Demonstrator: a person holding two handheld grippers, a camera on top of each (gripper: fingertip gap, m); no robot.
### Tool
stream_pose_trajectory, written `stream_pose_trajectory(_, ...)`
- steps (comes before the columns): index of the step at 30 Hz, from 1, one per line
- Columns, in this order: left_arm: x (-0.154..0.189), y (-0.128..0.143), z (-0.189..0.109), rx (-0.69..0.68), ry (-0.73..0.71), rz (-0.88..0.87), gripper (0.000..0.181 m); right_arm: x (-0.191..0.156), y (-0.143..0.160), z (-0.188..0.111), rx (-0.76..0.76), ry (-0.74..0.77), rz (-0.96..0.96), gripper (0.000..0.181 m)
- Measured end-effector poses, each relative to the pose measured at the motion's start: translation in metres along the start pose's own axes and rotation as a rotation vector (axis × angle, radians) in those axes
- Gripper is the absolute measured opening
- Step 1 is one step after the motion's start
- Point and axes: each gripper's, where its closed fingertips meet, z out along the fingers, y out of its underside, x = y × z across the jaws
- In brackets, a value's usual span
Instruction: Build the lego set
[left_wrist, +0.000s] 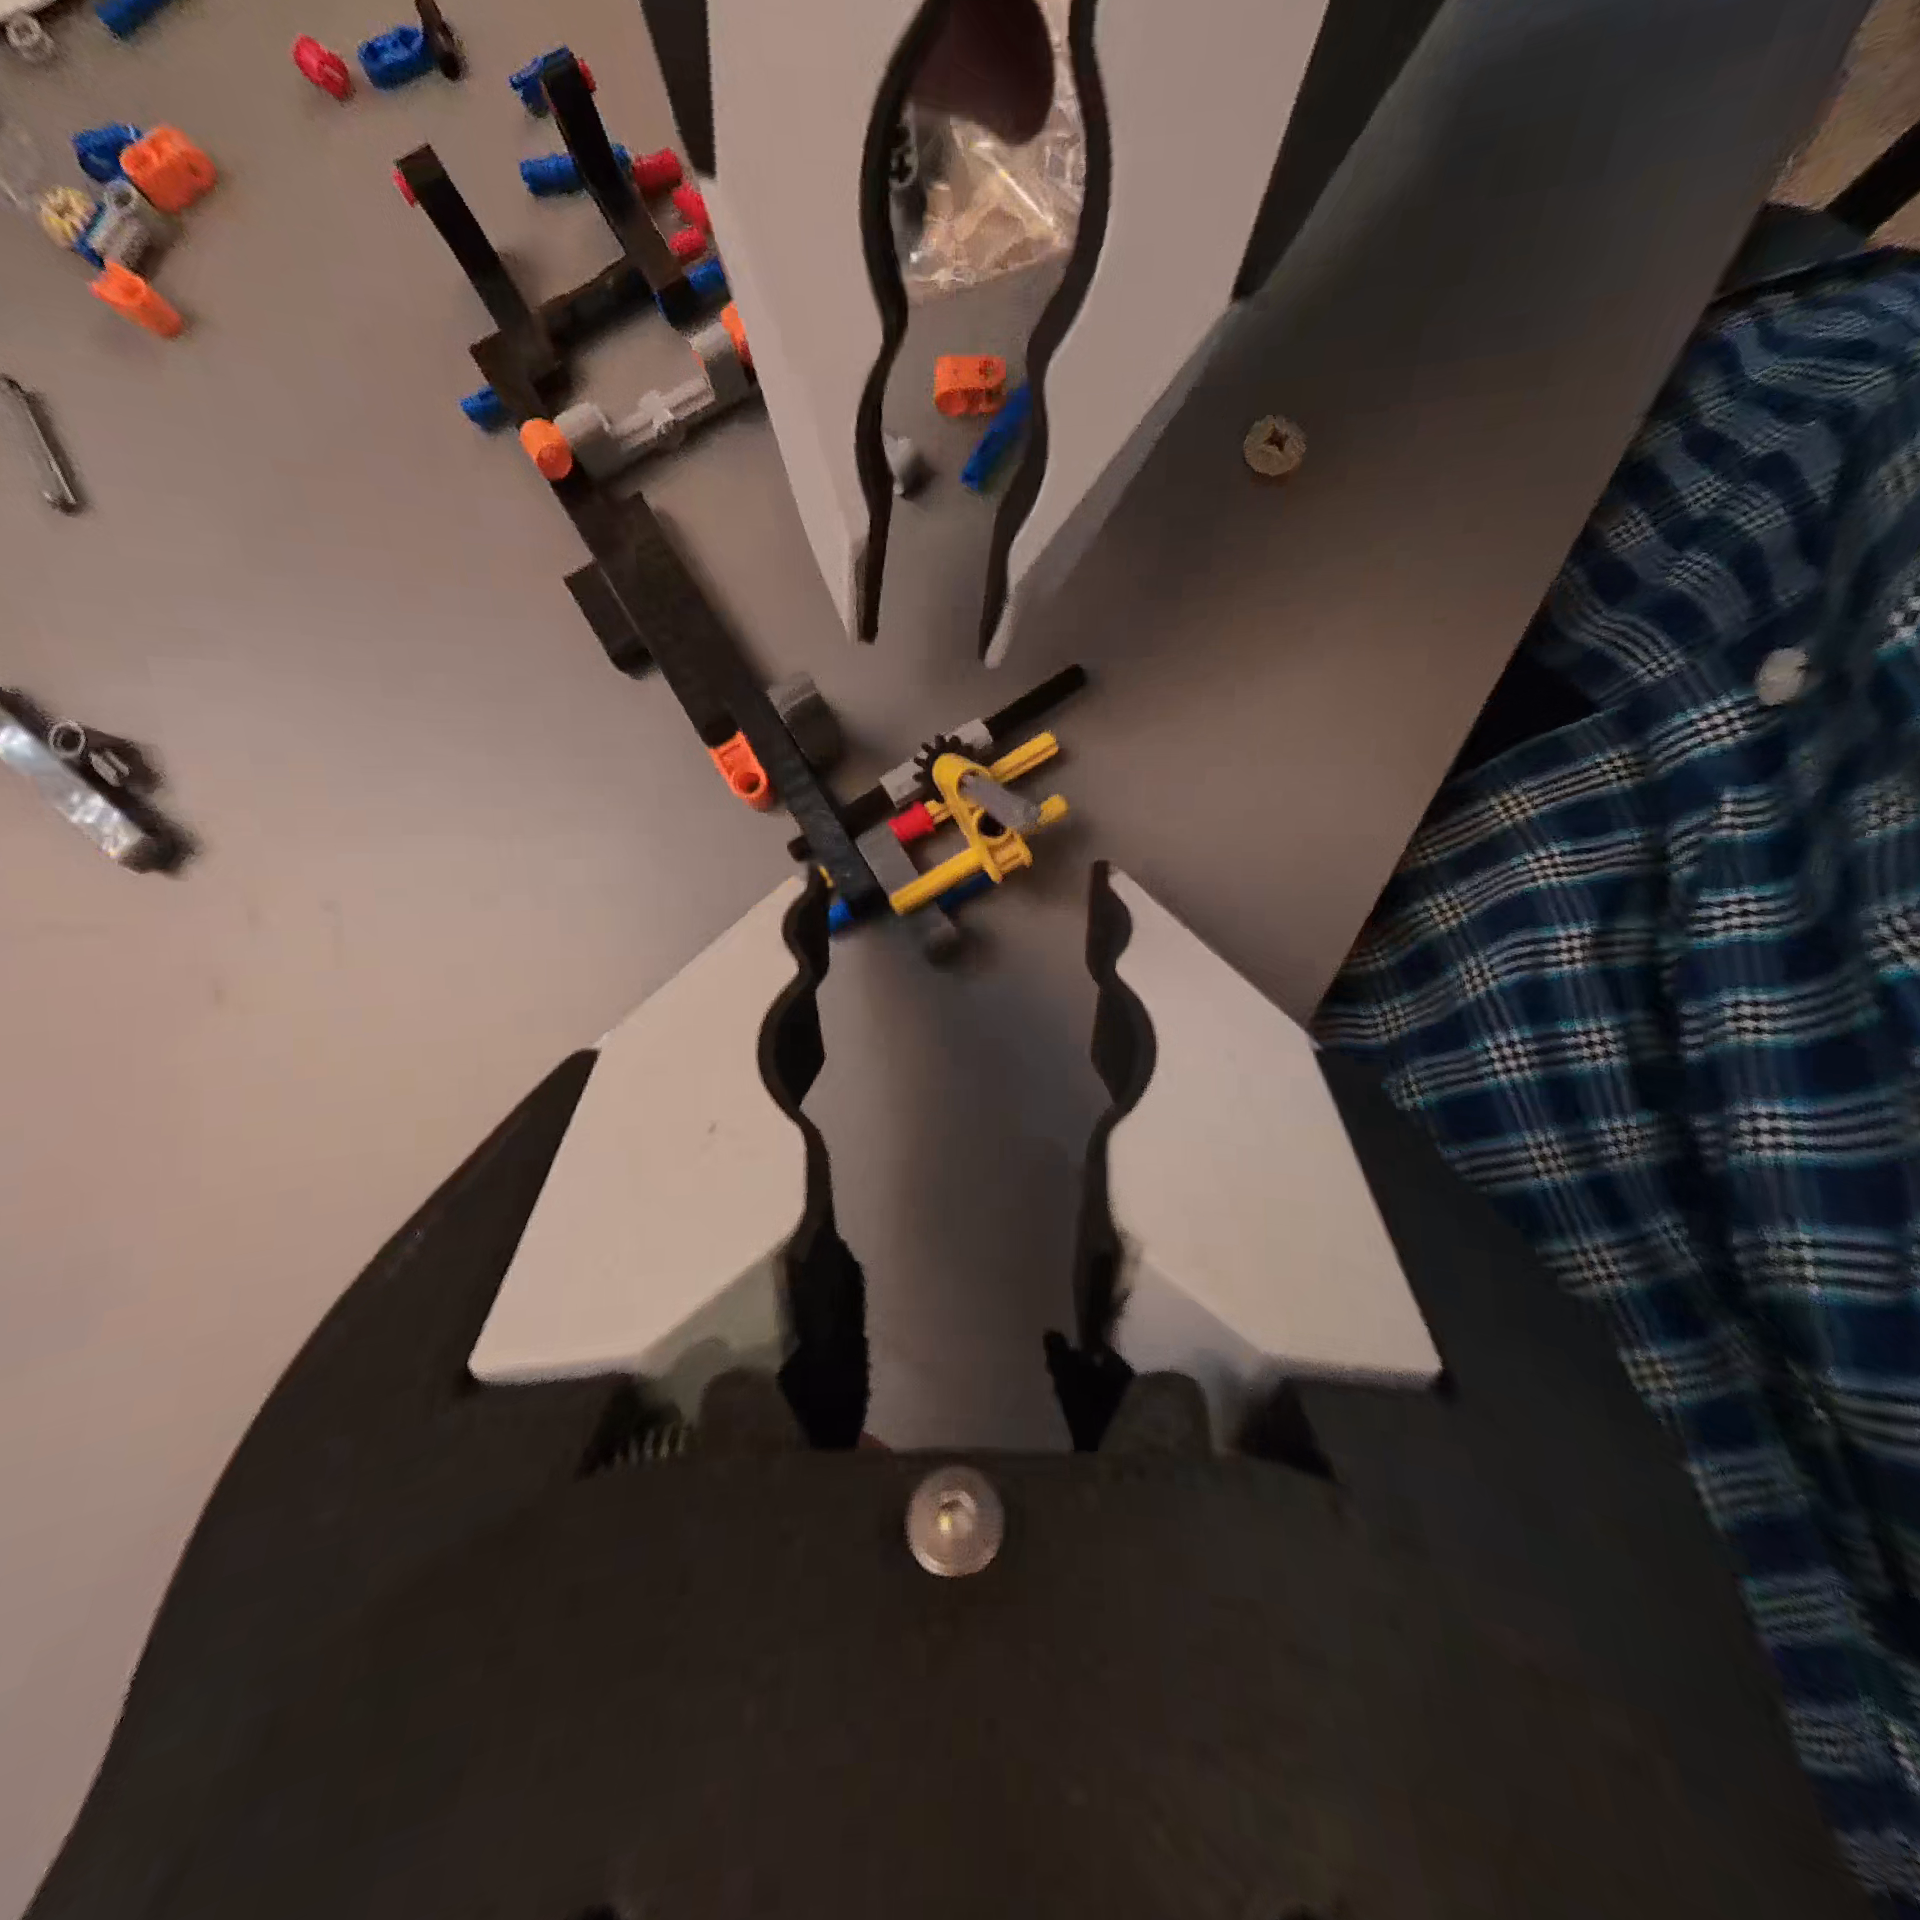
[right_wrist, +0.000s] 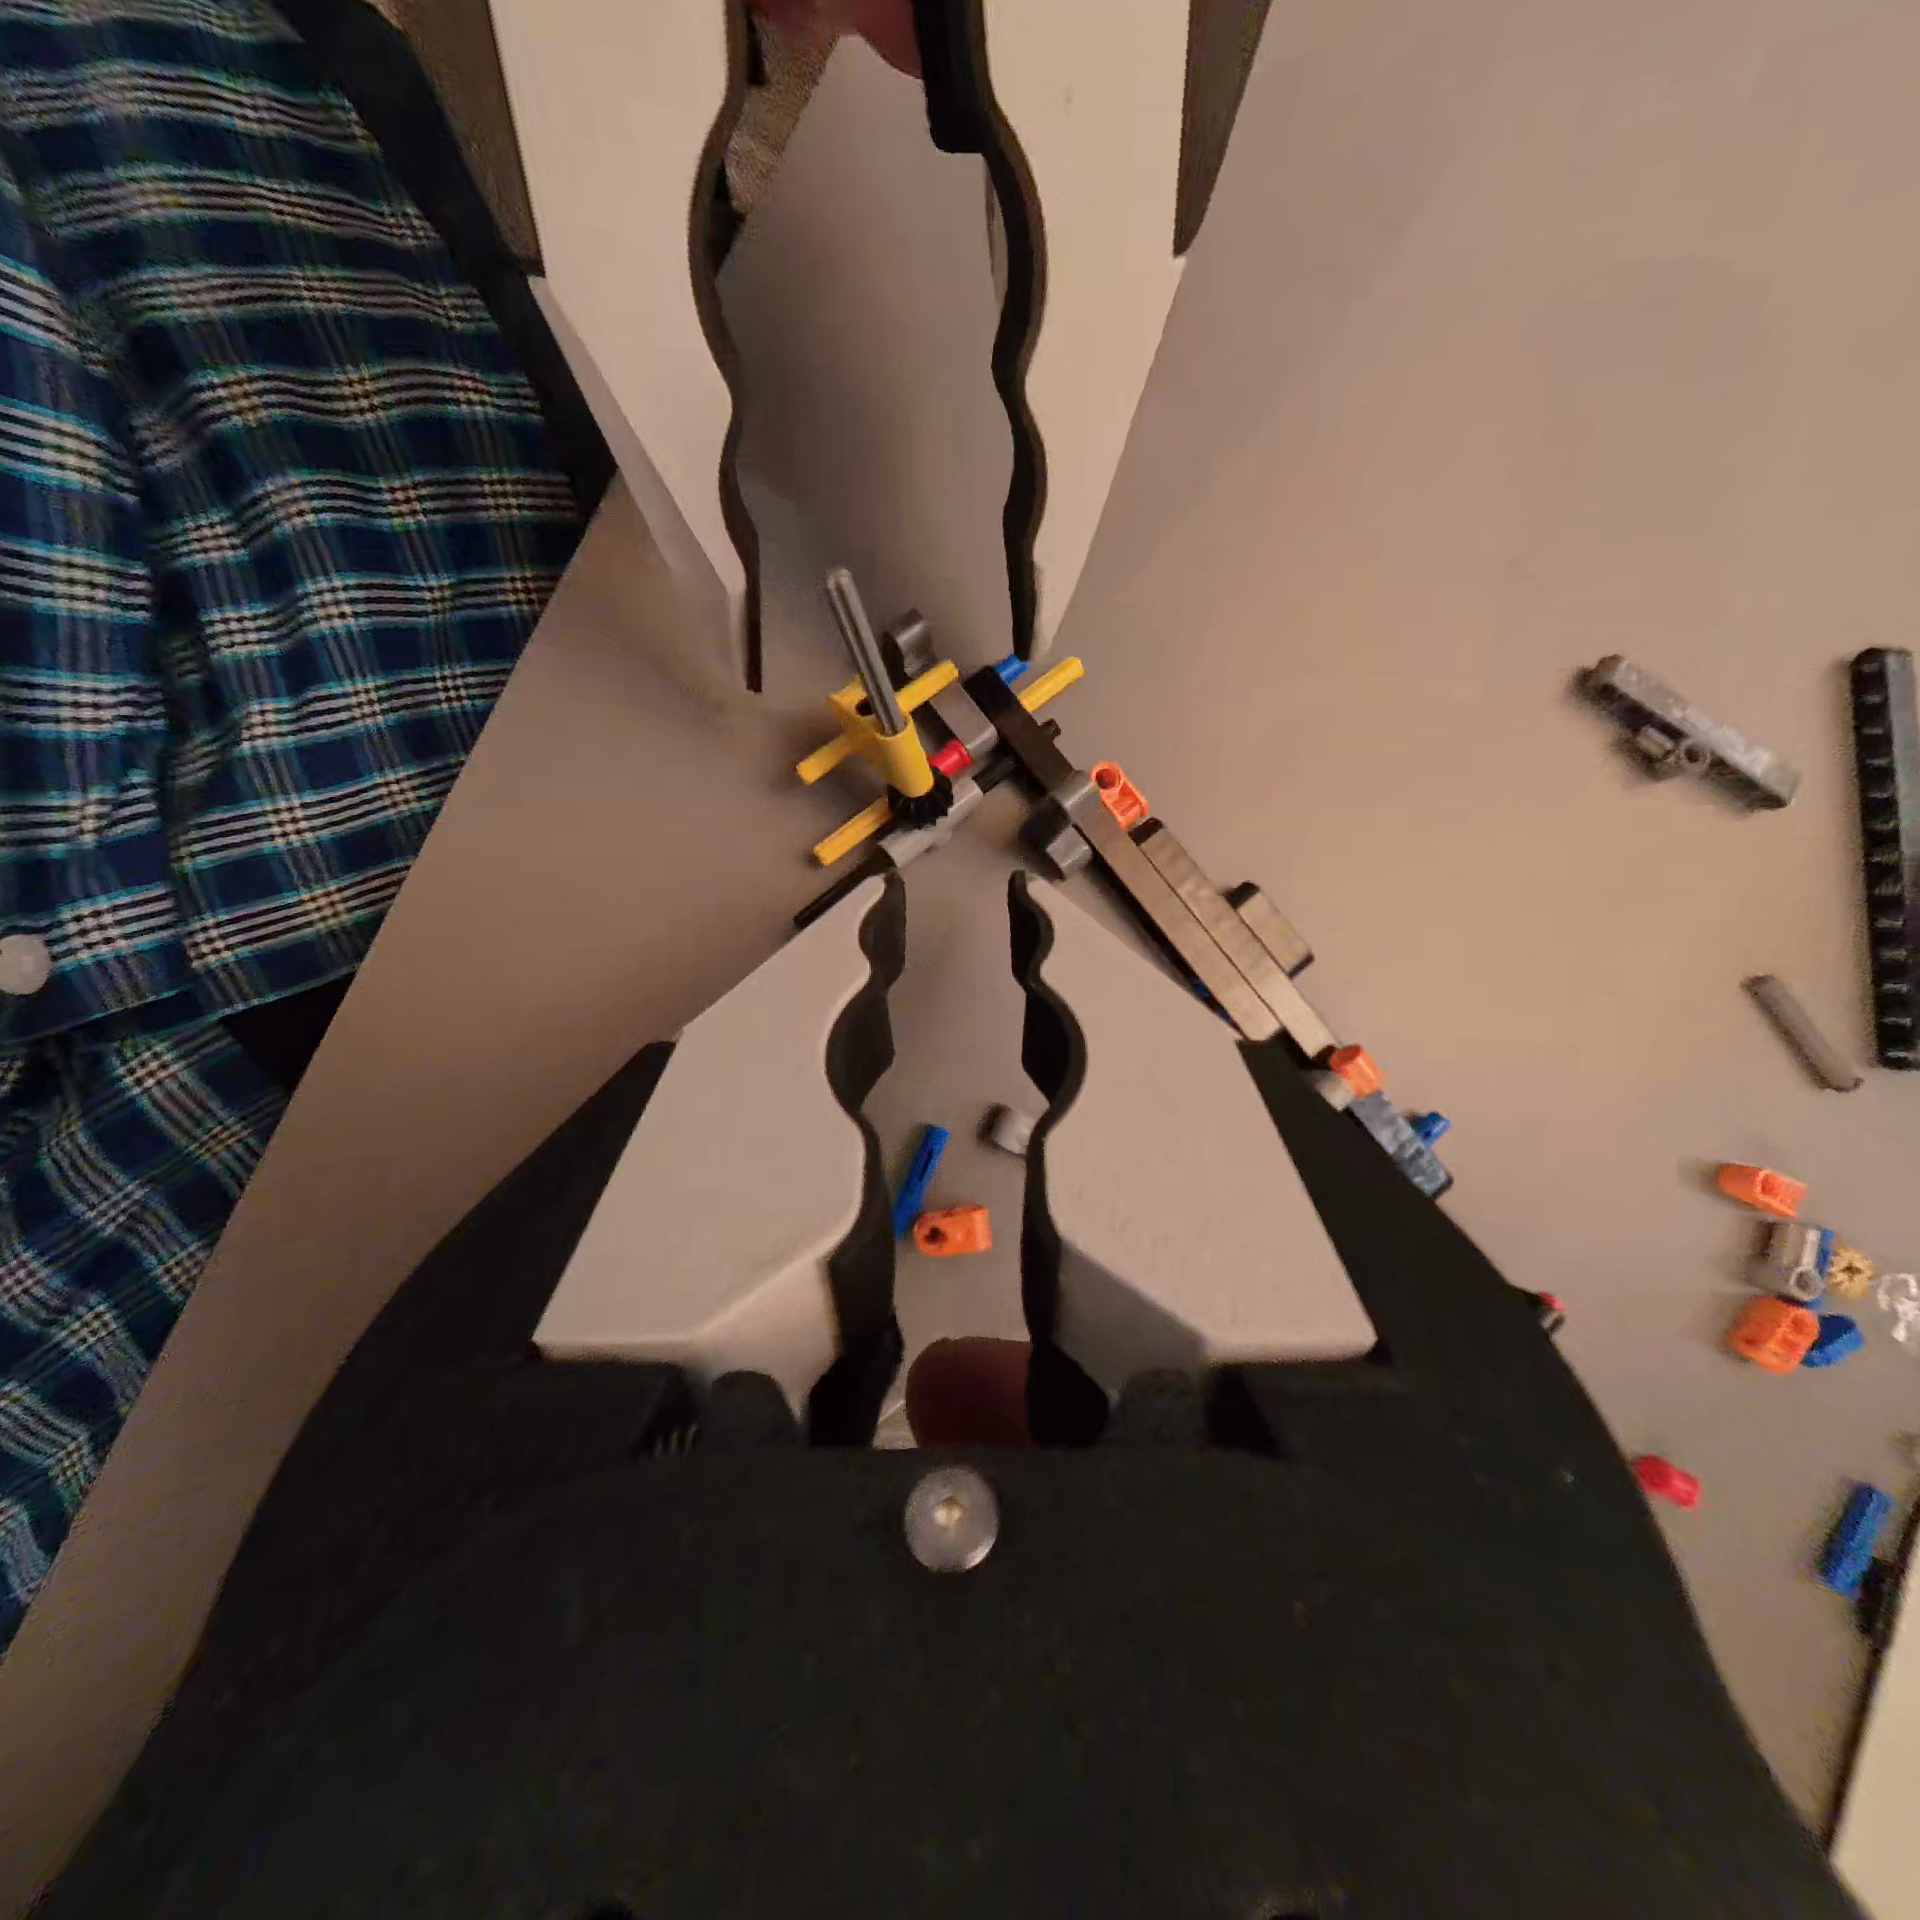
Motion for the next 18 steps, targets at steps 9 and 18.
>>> stream_pose_trajectory(9,0.0,-0.014,0.004,-0.004,-0.017,0.081,0.006,-0.005,0.01,0.014,-0.02,0.014,0.039,0.012)
stream_pose_trajectory(18,0.003,-0.013,-0.009,-0.008,0.024,0.024,0.024,-0.008,-0.005,0.002,0.056,0.039,0.037,0.015)
